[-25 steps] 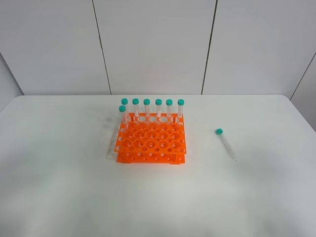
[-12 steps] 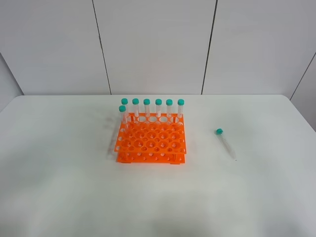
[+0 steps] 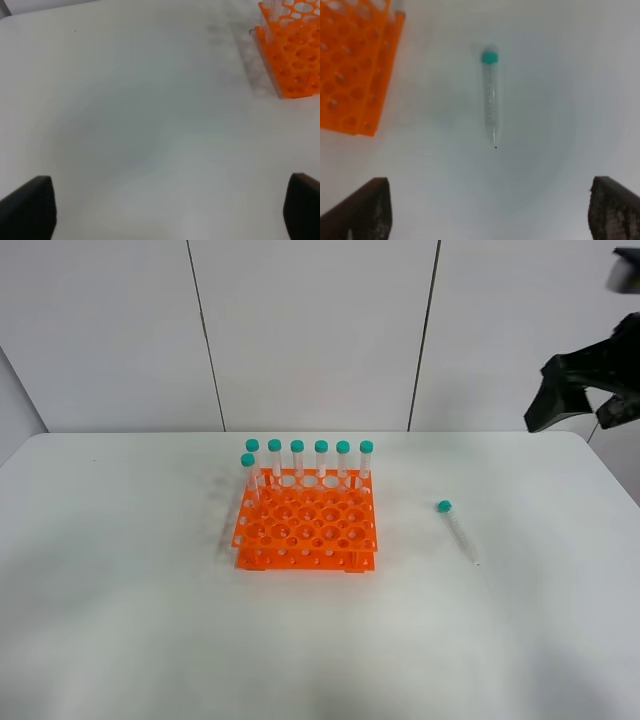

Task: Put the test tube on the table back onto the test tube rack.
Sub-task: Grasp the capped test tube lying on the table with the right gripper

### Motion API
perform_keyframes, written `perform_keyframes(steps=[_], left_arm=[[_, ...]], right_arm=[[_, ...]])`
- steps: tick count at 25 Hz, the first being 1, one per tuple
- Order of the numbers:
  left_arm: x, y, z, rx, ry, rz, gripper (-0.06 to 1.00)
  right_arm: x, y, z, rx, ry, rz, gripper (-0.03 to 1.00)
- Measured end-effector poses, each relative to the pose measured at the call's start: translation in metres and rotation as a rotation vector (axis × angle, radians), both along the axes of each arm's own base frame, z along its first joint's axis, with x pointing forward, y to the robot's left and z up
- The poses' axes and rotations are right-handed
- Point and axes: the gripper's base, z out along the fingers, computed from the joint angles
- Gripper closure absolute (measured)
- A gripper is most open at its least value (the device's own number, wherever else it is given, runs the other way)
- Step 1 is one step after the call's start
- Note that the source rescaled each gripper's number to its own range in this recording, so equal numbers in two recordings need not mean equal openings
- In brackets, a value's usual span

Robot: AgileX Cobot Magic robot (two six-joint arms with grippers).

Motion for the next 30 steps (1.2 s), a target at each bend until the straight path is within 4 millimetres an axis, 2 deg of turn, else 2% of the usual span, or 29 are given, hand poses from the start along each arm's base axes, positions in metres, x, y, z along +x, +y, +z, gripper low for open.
perform_keyframes(steps=[3,6,10,13,15,21,26,30], left_arm=[[0.0,0.0,0.0,0.0,0.0,0.0,-0.06],[0.0,0.0,0.0,0.0,0.0,0.0,-0.06],[0.0,0.0,0.0,0.0,0.0,0.0,-0.06],[0.0,0.0,0.0,0.0,0.0,0.0,-0.06],[0.0,0.0,0.0,-0.001,0.0,-0.001,-0.06],[0.0,0.0,0.0,-0.001,0.0,-0.001,-0.06],[0.0,0.0,0.0,-0.001,0.0,-0.001,-0.06],[0.0,0.0,0.0,-0.001,0.0,-0.001,-0.06]], right_arm=[[0.03,0.001,-0.029,0.002,0.088,-0.001,0.08],[0.049,0.005,-0.059,0.008,0.169,0.007,0.09],[0.062,0.03,-0.095,-0.061,0.259,0.093,0.19],[0.067,0.051,-0.117,-0.158,0.296,0.18,0.22],[0.07,0.059,-0.131,-0.196,0.318,0.185,0.23],[0.083,0.062,-0.155,-0.198,0.351,0.087,0.23],[0.104,0.069,-0.162,-0.139,0.346,0.045,0.23],[0.116,0.07,-0.172,-0.13,0.41,0.034,0.23]])
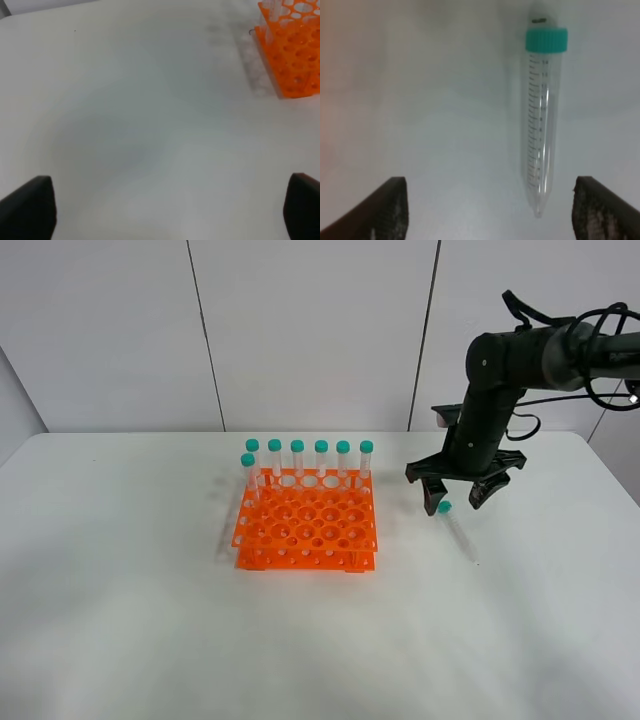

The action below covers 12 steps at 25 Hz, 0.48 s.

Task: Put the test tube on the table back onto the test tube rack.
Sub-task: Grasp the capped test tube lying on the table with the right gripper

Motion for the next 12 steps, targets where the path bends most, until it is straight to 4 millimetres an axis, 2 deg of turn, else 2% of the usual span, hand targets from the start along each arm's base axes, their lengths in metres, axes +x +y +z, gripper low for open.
perform_keyframes(steps=[5,12], left_arm=[[0.0,0.0,0.0,0.0,0.0,0.0,-0.06],[0.0,0.0,0.0,-0.001,0.0,-0.001,-0.06]], right_arm=[[-0.001,-0.006,-0.016,-0.027,0.102,-0.009,0.23],[0.001,-0.038,-0.016,-0.036,0.137,-0.082,0.25]])
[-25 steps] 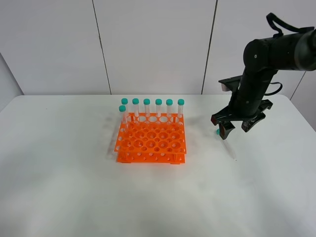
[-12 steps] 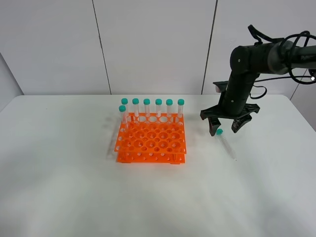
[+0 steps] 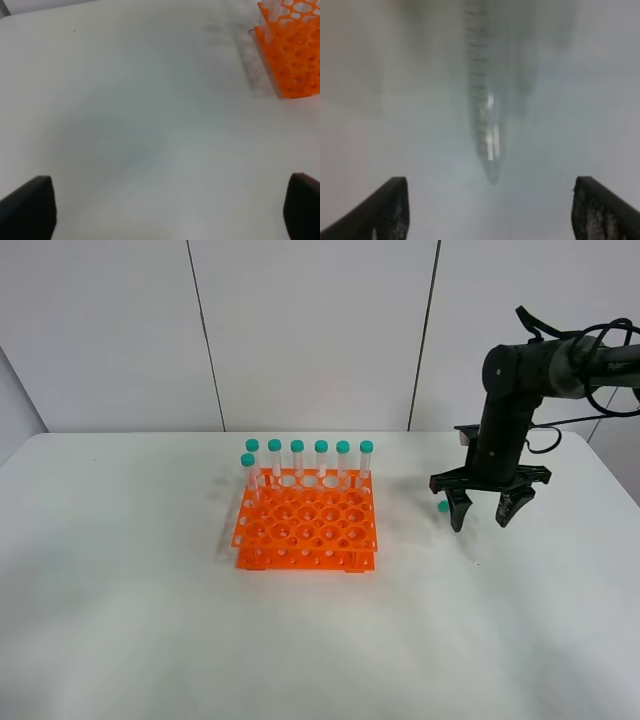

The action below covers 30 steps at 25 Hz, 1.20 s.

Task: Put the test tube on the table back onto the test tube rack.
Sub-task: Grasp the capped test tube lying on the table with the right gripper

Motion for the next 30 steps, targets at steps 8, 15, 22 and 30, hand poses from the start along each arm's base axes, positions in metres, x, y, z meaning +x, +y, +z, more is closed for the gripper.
perform_keyframes(steps=[8,15,22,30], left_arm=[[0.0,0.0,0.0,-0.001,0.0,-0.001,-0.06],[0.0,0.0,0.0,-0.001,0.0,-0.001,-0.06],[0.0,0.0,0.0,-0.001,-0.002,-0.001,-0.06],[0.0,0.0,0.0,-0.001,-0.002,-0.001,-0.06]], right_arm=[[0.001,-0.003,-0.002,0.032,0.007,-0.002,0.25],[0.001,-0.003,-0.018,0.028,0.048,-0.002,0.29],[0.002,-0.003,-0.02,0.028,0.043,0.007,0.29],[0.005,-0.003,-0.028,0.03,0.035,0.016,0.29]])
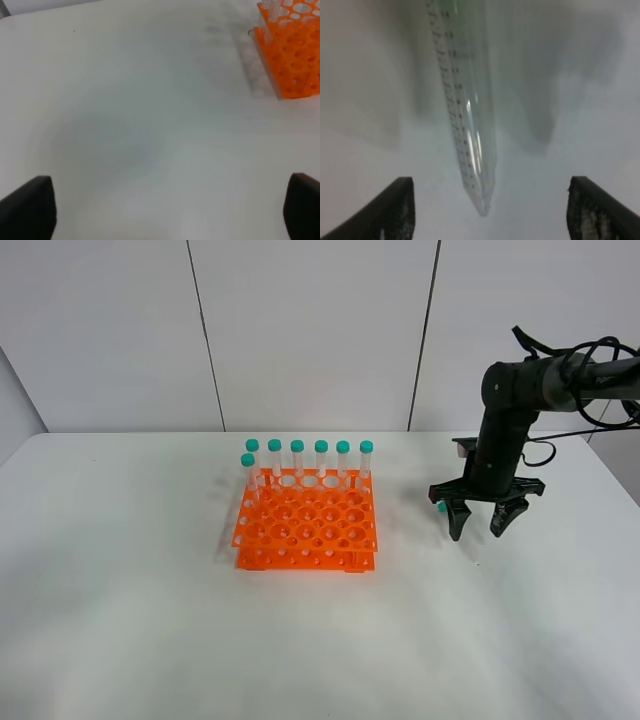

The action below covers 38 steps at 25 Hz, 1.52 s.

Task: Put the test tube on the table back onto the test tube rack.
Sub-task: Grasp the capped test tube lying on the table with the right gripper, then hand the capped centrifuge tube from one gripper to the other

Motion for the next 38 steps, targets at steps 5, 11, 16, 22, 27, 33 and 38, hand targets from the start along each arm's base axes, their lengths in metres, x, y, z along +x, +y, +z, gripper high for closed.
perform_keyframes(steps=[5,11,16,22,27,33,38], left_arm=[[0.0,0.0,0.0,0.0,0.0,0.0,-0.06],[0.0,0.0,0.0,0.0,0.0,0.0,-0.06],[0.0,0.0,0.0,0.0,0.0,0.0,-0.06],[0.0,0.0,0.0,0.0,0.0,0.0,-0.06],[0.0,0.0,0.0,0.0,0.0,0.0,-0.06],[0.0,0.0,0.0,0.0,0.0,0.0,-0.06],[0.0,0.0,0.0,0.0,0.0,0.0,-0.06]], right_arm=[[0.002,0.001,-0.012,0.011,0.001,-0.002,0.29],[0.002,0.002,-0.013,0.016,-0.001,-0.003,0.3],[0.002,0.003,-0.013,0.031,0.001,-0.012,0.4],[0.001,0.004,-0.021,0.033,0.038,-0.007,0.42],[0.001,0.004,-0.021,0.035,0.039,0.004,0.64],[0.0,0.004,-0.022,0.04,0.046,0.03,0.96],[-0.002,0.003,-0.021,0.044,0.072,0.061,0.96]])
